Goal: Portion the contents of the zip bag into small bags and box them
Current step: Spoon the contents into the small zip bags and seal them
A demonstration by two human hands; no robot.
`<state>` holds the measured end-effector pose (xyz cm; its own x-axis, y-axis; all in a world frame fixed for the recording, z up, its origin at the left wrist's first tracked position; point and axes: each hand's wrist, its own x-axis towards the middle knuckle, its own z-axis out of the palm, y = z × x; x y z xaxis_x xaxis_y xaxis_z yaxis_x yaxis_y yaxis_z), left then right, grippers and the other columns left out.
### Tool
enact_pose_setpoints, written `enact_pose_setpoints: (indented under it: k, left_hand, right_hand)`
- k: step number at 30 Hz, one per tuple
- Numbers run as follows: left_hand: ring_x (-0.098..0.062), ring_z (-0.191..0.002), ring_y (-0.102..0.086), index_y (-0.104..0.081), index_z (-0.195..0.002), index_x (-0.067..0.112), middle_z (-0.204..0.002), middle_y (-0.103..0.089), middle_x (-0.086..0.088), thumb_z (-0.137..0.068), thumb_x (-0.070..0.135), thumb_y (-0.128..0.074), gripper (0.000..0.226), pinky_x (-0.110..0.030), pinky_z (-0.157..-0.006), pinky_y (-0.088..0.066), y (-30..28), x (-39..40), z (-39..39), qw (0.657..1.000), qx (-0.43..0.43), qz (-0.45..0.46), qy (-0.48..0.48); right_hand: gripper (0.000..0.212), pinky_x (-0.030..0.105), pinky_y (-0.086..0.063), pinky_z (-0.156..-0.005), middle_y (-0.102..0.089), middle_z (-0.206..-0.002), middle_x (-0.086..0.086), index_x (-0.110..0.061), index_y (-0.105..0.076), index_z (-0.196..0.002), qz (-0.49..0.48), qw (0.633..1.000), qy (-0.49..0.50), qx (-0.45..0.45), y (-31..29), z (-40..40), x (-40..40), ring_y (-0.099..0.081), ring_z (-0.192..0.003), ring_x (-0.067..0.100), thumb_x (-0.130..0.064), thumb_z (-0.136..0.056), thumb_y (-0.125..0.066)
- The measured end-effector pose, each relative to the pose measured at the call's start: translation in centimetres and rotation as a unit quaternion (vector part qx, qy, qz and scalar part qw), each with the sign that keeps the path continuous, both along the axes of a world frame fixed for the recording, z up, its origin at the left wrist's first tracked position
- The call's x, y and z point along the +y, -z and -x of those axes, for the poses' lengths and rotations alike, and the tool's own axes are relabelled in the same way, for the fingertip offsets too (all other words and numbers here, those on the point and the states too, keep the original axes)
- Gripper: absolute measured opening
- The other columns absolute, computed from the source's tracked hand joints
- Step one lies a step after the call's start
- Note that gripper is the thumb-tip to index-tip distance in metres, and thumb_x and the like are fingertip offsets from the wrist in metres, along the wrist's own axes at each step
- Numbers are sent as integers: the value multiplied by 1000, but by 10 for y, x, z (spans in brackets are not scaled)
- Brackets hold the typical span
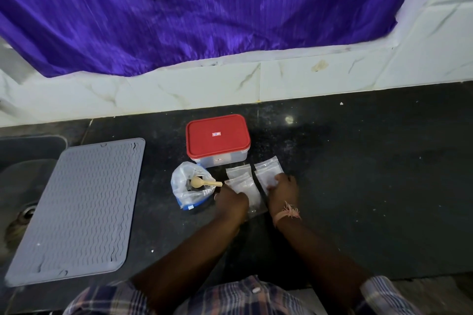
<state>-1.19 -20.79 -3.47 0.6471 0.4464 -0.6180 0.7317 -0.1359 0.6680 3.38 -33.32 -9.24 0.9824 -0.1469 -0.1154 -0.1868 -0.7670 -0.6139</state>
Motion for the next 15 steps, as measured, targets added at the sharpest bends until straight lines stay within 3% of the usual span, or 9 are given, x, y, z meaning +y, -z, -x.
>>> enact_pose_setpoints:
  k: [4,9,11,13,15]
  left_hand:
    - [-32,-131,-53,-45,-149,14,-148,-50,-13,-92,15,-58,59,-46,-107,-49,-9,-3,1,998,31,-46,41]
    - [-25,-125,-57,-56,-141,15,-142,-57,-8,-99,20,-57,43,-26,-94,-50,-16,1,3,997,-20,-27,65]
    - [-25,-116,-64,-63,-131,17,-130,-67,-7,-100,32,-60,35,-33,-95,-54,-26,4,0,995,-79,15,51]
    - [-25,-110,-68,-65,-125,18,-118,-72,-6,-91,53,-63,49,-47,-100,-54,-36,9,-3,991,-123,34,33]
    - [-20,-105,-70,-69,-121,19,-111,-75,-1,-80,64,-65,60,-45,-98,-56,-41,18,-7,988,-149,23,33]
  right_hand:
    - [21,27,-43,-77,-67,-99,17,-3,-70,-93,-69,997,45,4,1,-2,-1,-64,-92,33,8,-79,-59]
    - [22,38,-55,-79,-70,-88,6,-18,-67,-85,-164,979,101,-65,-4,9,0,-67,-85,25,4,-82,-65]
    - [25,34,-56,-80,-70,-92,1,-20,-68,-91,-200,972,73,-99,-12,15,7,-67,-86,17,4,-85,-65]
    - [26,24,-54,-80,-69,-97,0,-14,-70,-98,-236,965,22,-116,-24,24,16,-66,-89,7,9,-87,-61]
    - [27,15,-51,-80,-67,-100,-1,-11,-70,-101,-253,958,-36,-128,-34,34,23,-65,-90,3,10,-90,-56]
